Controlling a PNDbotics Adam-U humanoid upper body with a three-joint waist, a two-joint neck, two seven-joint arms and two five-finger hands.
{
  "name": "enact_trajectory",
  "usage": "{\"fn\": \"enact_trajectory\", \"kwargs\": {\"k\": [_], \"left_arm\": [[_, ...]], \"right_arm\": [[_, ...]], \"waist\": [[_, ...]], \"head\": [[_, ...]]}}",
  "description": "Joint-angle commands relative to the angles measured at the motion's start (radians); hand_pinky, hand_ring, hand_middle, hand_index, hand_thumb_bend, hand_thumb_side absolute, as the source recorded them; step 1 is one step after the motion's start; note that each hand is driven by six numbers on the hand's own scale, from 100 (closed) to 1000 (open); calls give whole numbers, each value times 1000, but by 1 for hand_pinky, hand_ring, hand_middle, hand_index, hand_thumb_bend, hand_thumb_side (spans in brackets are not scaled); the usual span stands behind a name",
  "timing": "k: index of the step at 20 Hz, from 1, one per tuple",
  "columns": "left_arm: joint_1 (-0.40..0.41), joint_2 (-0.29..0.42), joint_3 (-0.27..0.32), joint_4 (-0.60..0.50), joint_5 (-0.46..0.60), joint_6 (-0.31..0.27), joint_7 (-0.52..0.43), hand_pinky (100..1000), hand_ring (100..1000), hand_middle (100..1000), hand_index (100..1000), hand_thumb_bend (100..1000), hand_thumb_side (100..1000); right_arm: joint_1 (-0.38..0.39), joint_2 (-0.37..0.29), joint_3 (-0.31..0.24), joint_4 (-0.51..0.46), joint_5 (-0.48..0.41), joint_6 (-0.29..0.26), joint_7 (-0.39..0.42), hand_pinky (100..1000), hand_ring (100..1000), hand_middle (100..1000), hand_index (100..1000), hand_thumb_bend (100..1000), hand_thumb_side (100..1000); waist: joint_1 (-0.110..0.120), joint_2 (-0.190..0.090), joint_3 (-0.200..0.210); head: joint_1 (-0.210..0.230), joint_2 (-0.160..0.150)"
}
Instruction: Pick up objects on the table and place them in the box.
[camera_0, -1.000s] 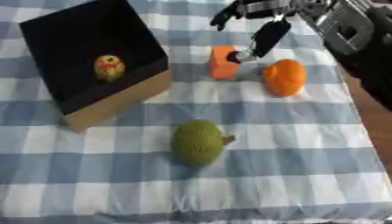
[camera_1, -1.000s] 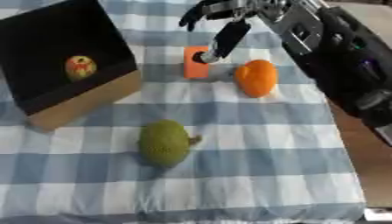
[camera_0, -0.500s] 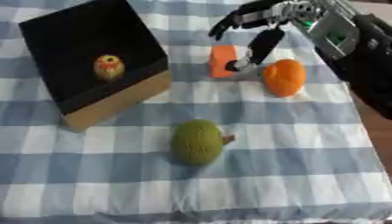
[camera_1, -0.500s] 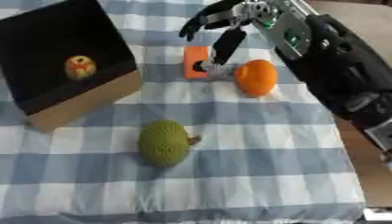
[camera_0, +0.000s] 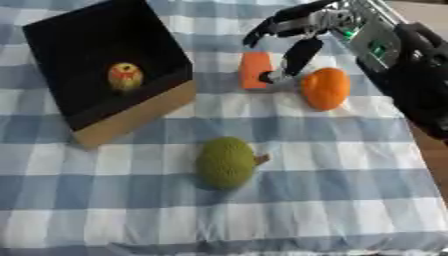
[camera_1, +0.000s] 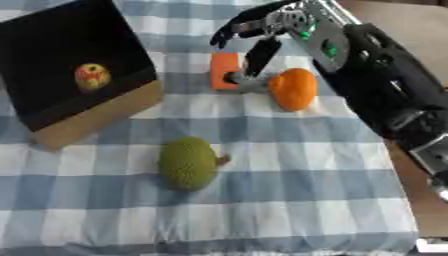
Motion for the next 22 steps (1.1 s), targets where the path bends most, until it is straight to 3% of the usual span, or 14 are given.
{"fn": "enact_trajectory", "kwargs": {"k": [1,9,17,22], "left_arm": [[-15,8,-3,-17,4,0,-5,748,877,751,803,554,641],[-18,5,-5,-17,7,1,-8,748,878,751,803,552,642],[-23,1,-9,-17,10,1,-13,748,879,751,802,548,643],[-26,-1,-9,-17,10,1,-16,748,879,752,801,548,644]], "right_arm": [[-3,-35,-18,-13,3,-1,-5,981,1000,877,982,278,489],[13,-38,-25,-10,7,8,-11,969,1000,792,942,294,493],[16,-16,-44,45,29,29,-71,908,914,619,863,251,463],[21,-5,-42,62,34,29,-101,895,894,592,881,280,446]], "waist": [[-2,-22,2],[-1,-17,5],[0,-16,9],[0,-13,12]], "head": [[-4,5],[-7,5],[-13,5],[-16,5]]}}
